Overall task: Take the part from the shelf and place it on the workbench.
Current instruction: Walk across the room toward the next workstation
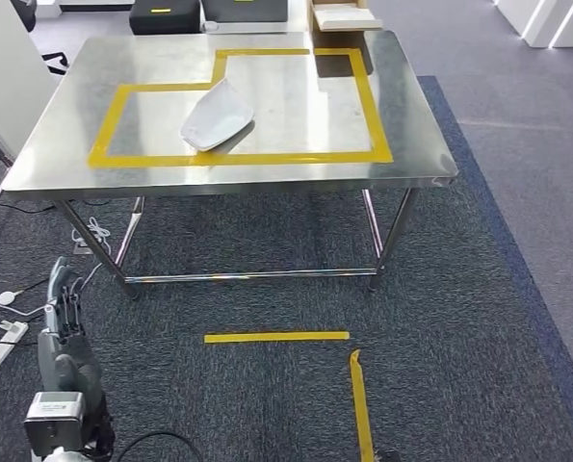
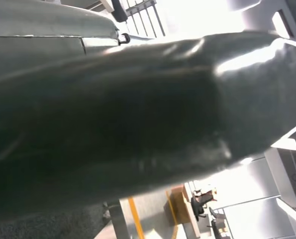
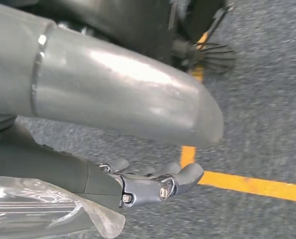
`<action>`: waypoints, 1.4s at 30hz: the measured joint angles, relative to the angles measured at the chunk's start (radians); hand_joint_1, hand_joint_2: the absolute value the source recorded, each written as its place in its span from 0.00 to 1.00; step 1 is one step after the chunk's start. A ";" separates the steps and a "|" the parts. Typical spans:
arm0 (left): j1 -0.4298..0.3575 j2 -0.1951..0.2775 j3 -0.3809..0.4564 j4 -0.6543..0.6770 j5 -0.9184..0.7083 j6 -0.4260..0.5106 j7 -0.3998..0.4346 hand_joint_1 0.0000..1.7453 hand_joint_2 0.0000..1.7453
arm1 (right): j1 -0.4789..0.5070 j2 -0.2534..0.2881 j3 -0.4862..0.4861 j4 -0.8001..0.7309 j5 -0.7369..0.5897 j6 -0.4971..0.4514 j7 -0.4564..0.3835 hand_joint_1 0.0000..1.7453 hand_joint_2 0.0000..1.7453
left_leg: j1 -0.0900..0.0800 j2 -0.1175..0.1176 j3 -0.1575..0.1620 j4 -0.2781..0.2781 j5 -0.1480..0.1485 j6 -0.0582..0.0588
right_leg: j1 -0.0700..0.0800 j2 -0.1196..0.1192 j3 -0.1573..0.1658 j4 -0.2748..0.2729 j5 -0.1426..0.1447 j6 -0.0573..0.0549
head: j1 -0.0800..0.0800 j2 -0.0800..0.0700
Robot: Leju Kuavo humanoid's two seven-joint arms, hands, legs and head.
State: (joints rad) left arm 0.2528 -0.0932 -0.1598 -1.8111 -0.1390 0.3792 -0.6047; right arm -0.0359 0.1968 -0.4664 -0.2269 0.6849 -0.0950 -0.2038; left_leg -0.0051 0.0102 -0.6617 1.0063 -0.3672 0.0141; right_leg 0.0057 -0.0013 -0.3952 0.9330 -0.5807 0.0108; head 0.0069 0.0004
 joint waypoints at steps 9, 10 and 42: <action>-0.003 -0.009 0.004 0.008 0.015 -0.009 0.012 0.00 0.00 | -0.007 -0.014 -0.015 0.001 -0.015 0.027 -0.009 0.00 0.00 | 0.011 -0.015 0.032 0.220 -0.125 -0.022 | -0.004 0.014 -0.112 0.022 0.087 -0.013 | -0.006 0.000; -0.005 -0.010 0.004 0.009 0.016 -0.009 0.012 0.00 0.00 | -0.009 -0.015 -0.017 0.001 -0.015 0.028 -0.010 0.00 0.00 | 0.012 -0.031 0.080 0.156 -0.116 -0.017 | -0.003 0.021 -0.125 0.029 0.093 -0.010 | -0.006 0.000; -0.281 0.034 -0.239 0.027 -0.129 -0.069 0.150 0.00 0.00 | 0.001 -0.038 -0.030 0.016 0.046 0.037 0.037 0.00 0.00 | 0.010 -0.080 0.129 0.037 -0.131 0.005 | 0.000 0.092 -0.171 0.064 0.120 -0.014 | -0.001 0.000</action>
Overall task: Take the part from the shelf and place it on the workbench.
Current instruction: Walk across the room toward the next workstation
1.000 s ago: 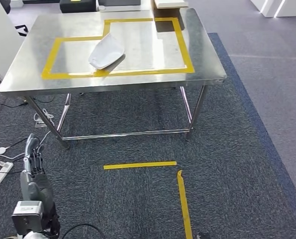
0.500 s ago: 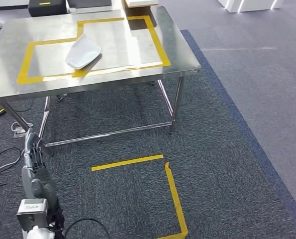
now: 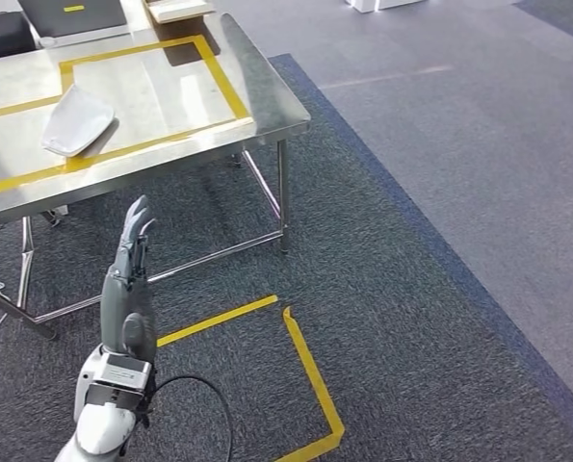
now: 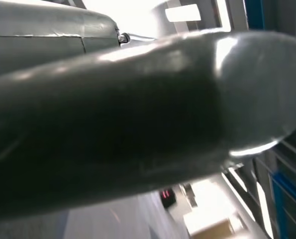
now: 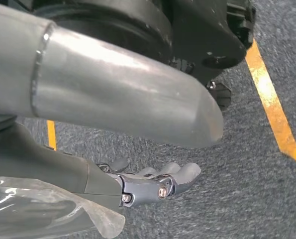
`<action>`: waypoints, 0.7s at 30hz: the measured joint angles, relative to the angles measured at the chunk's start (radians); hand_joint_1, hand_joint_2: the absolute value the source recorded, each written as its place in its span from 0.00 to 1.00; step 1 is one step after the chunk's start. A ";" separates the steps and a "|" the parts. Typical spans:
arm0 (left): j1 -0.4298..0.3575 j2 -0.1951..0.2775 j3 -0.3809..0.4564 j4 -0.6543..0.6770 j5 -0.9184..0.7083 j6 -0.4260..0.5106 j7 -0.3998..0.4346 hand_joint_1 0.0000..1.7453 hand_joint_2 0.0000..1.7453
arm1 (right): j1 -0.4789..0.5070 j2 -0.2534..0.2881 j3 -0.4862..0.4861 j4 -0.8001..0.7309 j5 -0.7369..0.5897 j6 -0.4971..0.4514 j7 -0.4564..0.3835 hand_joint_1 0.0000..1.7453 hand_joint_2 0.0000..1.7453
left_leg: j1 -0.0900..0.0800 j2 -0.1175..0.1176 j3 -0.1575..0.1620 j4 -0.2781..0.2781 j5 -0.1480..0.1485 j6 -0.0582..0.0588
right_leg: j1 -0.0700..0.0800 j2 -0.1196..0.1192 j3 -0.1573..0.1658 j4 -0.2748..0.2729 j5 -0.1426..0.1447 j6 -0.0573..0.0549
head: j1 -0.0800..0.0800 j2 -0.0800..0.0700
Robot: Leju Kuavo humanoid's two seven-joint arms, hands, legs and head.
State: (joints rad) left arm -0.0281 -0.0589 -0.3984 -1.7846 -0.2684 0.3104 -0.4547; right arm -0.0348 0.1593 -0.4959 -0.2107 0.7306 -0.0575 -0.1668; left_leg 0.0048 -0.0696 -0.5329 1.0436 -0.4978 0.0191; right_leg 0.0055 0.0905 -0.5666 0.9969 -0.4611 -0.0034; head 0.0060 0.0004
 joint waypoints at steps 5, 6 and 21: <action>-0.050 0.011 -0.073 0.001 0.000 -0.028 0.038 0.00 0.00 | 0.006 -0.002 -0.001 0.003 0.000 0.001 0.001 0.00 0.00 | 0.003 0.024 0.005 -0.046 0.006 0.013 | -0.006 0.000 -0.049 0.027 -0.004 0.032 | 0.003 0.000; -0.055 0.013 -0.083 0.002 -0.001 -0.032 0.042 0.00 0.00 | 0.006 -0.003 -0.001 0.004 0.000 0.001 0.002 0.00 0.00 | 0.006 0.039 0.005 -0.050 0.009 0.016 | -0.006 -0.027 -0.071 0.065 -0.028 0.037 | 0.006 0.000; -0.112 0.039 -0.185 0.013 0.054 -0.114 0.117 0.00 0.00 | 0.010 -0.003 -0.009 0.007 0.010 0.006 0.018 0.00 0.00 | 0.001 0.147 -0.002 0.008 -0.049 -0.028 | -0.016 -0.117 -0.022 0.006 0.003 0.012 | 0.008 0.000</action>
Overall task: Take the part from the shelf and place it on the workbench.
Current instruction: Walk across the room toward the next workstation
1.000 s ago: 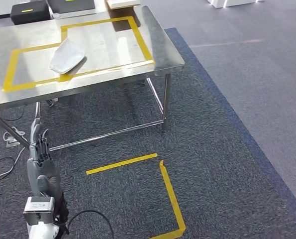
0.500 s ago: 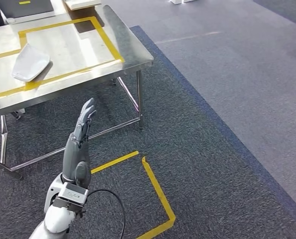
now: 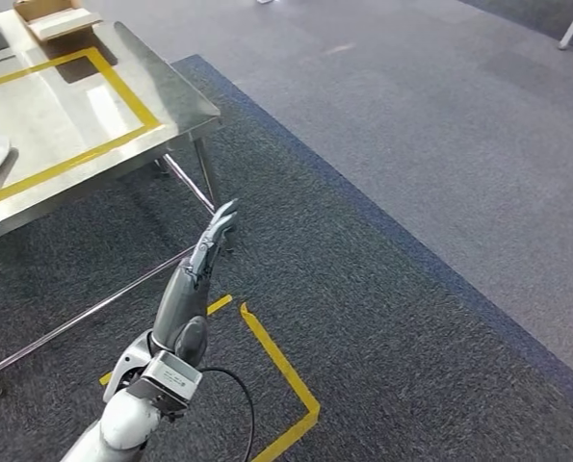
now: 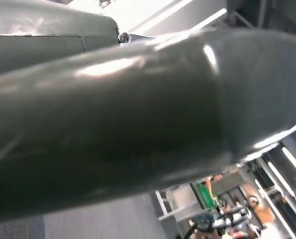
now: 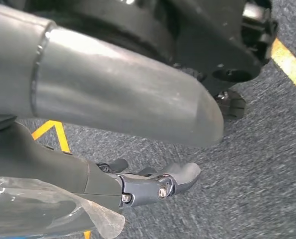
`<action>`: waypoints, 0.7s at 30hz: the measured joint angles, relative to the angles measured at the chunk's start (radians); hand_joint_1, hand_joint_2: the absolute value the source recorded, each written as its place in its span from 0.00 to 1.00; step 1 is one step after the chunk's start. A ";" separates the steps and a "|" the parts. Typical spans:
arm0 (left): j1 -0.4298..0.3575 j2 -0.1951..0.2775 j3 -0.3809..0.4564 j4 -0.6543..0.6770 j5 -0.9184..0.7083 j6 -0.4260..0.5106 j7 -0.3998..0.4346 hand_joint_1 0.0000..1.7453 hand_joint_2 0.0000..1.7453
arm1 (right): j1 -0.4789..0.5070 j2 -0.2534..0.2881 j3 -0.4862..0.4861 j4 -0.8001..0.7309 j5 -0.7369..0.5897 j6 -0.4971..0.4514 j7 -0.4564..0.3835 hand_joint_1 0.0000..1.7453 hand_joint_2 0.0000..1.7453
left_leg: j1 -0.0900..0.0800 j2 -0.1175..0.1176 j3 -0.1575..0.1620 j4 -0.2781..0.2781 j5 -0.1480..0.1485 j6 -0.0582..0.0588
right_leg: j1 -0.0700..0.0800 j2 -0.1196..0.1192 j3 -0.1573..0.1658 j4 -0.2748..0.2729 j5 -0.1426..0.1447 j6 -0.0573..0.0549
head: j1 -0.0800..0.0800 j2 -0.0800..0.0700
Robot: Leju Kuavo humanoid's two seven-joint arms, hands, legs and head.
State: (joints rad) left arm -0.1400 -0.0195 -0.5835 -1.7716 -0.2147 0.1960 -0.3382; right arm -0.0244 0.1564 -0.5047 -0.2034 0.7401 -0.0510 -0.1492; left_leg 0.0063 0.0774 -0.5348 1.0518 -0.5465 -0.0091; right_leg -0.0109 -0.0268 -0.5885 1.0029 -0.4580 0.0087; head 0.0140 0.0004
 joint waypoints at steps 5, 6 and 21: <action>0.002 0.026 -0.004 0.002 -0.005 -0.007 -0.001 0.00 0.00 | 0.000 0.000 0.000 0.000 0.008 0.007 -0.005 0.00 0.00 | 0.001 -0.070 -0.112 0.239 -0.087 0.004 | 0.006 0.067 -0.003 0.001 0.005 -0.013 | -0.003 0.000; 0.002 0.029 -0.004 0.002 -0.011 -0.010 -0.001 0.00 0.00 | 0.001 0.000 0.000 0.000 0.012 0.008 -0.005 0.00 0.00 | 0.001 -0.075 -0.101 0.207 -0.057 0.010 | 0.008 0.081 -0.003 0.002 0.005 -0.014 | -0.003 0.000; 0.027 0.043 -0.010 0.010 -0.065 -0.003 0.038 0.00 0.00 | 0.009 0.000 0.000 0.002 0.038 0.008 0.013 0.00 0.00 | 0.004 -0.025 -0.007 -0.052 0.062 0.042 | -0.004 0.026 -0.146 0.255 -0.090 0.049 | 0.011 0.000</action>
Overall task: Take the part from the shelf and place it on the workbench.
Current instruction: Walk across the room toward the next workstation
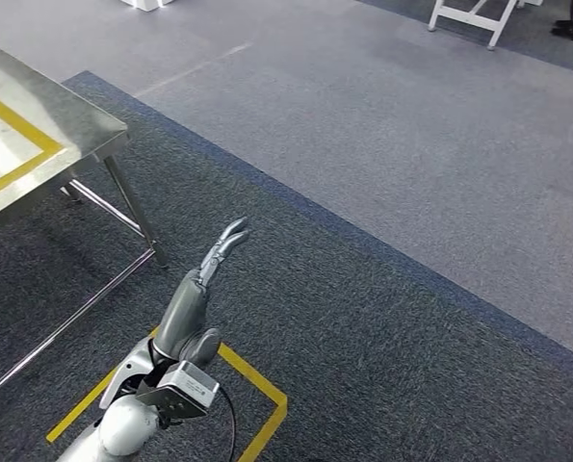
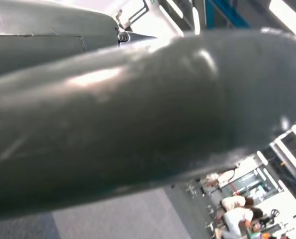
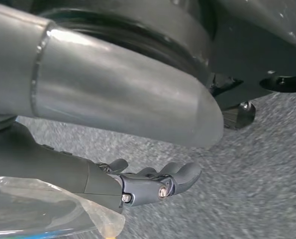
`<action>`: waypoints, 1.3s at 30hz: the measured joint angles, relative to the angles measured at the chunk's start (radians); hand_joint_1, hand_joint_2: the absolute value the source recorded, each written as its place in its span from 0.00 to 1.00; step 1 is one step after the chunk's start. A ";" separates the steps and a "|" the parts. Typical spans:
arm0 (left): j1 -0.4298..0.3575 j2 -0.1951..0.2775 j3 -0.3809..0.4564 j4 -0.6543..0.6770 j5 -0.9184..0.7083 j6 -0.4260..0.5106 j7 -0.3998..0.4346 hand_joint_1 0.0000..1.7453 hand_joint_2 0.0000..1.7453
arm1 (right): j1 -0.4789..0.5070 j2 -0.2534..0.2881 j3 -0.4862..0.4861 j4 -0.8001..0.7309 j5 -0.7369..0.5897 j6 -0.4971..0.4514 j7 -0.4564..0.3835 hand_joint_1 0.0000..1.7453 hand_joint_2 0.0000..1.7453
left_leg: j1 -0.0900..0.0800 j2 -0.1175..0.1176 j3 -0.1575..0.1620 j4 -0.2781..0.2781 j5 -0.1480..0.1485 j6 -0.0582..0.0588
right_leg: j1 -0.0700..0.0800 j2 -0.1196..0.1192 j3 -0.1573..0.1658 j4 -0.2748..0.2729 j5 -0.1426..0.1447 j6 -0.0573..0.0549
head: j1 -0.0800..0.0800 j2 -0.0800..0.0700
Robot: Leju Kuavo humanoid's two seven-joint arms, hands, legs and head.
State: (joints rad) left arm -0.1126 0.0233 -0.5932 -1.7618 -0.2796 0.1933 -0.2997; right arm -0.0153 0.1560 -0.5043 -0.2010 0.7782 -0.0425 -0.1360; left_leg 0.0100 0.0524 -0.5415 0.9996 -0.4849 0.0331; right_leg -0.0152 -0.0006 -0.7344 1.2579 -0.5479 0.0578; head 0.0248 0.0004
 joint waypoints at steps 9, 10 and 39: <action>0.027 -0.002 0.014 0.013 0.024 0.023 0.016 0.00 0.00 | 0.004 0.000 0.000 0.001 -0.002 -0.012 -0.024 0.00 0.00 | -0.003 0.038 0.010 0.026 -0.037 -0.043 | 0.005 -0.021 0.149 -0.254 0.086 -0.046 | -0.003 0.000; 0.034 -0.003 0.019 0.014 0.030 0.029 0.015 0.00 0.00 | 0.006 -0.001 -0.001 0.001 -0.004 -0.009 -0.029 0.00 0.00 | -0.001 0.013 -0.005 0.066 -0.064 -0.047 | 0.003 -0.010 0.150 -0.256 0.088 -0.052 | -0.005 0.000; 0.225 -0.033 0.132 -0.005 0.148 0.091 -0.048 0.00 0.00 | 0.045 -0.022 -0.023 0.006 0.005 0.001 -0.051 0.00 0.00 | -0.002 0.042 0.023 0.003 -0.023 -0.047 | 0.003 -0.028 0.153 -0.259 0.087 -0.046 | 0.006 0.000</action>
State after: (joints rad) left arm 0.1119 -0.0093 -0.4617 -1.7670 -0.1311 0.2847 -0.3477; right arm 0.0299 0.1337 -0.5268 -0.1946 0.7832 -0.0420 -0.1868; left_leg 0.0078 0.0944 -0.5190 1.0027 -0.5076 -0.0139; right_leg -0.0121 -0.0285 -0.5809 0.9993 -0.4604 0.0119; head 0.0310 0.0004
